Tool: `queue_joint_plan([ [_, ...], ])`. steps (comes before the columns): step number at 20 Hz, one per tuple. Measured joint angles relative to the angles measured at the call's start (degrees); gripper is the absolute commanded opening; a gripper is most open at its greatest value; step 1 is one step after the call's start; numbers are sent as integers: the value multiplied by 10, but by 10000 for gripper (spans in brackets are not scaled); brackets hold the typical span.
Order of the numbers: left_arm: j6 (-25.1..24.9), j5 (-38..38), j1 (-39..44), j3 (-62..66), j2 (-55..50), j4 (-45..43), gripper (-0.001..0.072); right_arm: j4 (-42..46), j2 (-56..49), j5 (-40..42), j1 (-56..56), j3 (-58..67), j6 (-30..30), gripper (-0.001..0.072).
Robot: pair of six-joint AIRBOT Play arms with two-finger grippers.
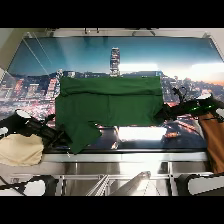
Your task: Fold the shirts.
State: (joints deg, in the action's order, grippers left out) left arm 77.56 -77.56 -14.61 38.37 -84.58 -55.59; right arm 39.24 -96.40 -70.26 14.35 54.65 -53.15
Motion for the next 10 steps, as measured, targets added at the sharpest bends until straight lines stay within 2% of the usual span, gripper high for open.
queue_joint_plan([
  [1,-2,3,5,11,-5,3,244,-1,0,-3,0,0,0,24],
  [2,-5,8,9,23,-8,4,170,-3,0,-10,0,0,0,23],
  [3,-7,24,11,35,-9,3,24,-7,0,-14,1,0,0,23],
  [7,-16,72,15,71,11,-15,27,-12,2,-49,13,0,0,23],
  [10,-26,8,13,80,45,-8,27,-9,21,-88,44,0,0,23],
])
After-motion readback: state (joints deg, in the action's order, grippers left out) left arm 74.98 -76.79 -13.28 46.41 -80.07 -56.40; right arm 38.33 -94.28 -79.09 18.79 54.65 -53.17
